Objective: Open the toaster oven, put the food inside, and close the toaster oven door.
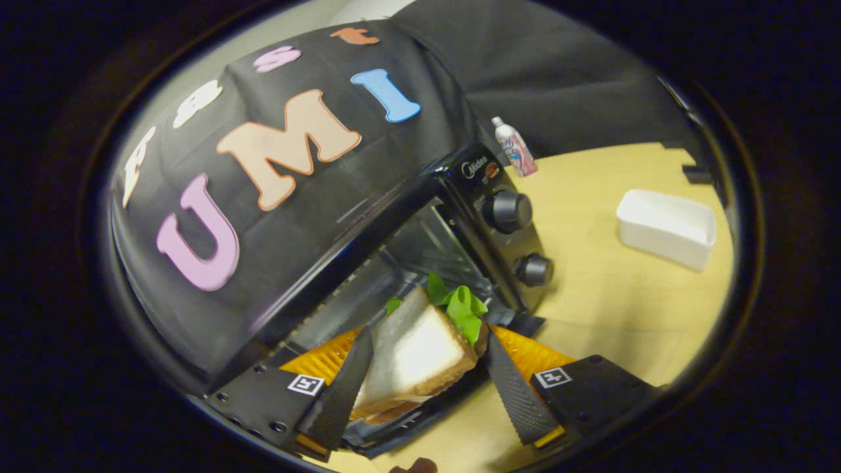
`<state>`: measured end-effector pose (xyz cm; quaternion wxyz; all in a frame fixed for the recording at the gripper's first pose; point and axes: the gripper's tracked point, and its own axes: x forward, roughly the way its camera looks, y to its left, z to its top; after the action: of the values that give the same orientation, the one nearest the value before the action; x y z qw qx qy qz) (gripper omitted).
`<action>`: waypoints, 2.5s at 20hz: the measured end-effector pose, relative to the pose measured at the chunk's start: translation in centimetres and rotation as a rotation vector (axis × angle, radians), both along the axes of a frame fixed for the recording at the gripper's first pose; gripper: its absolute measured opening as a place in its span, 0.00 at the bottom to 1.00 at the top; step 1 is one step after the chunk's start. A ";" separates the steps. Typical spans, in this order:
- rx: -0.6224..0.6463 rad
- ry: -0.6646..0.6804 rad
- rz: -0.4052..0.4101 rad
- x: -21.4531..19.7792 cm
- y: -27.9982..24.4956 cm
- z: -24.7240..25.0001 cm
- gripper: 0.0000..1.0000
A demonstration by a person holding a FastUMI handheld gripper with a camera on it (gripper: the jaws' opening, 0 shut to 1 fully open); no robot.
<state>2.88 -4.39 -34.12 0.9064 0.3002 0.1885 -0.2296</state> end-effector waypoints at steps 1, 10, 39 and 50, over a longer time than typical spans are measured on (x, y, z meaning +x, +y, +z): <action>-0.046 0.013 0.016 -0.8 -0.1 0.5 1.00; -0.249 -0.025 0.144 -4.5 1.9 5.1 1.00; -0.423 0.306 0.632 -19.7 8.0 -5.5 1.00; -0.485 0.204 0.593 -17.9 7.4 -1.0 1.00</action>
<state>-14.98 2.98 -35.07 0.9547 -0.0145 0.2962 -0.0242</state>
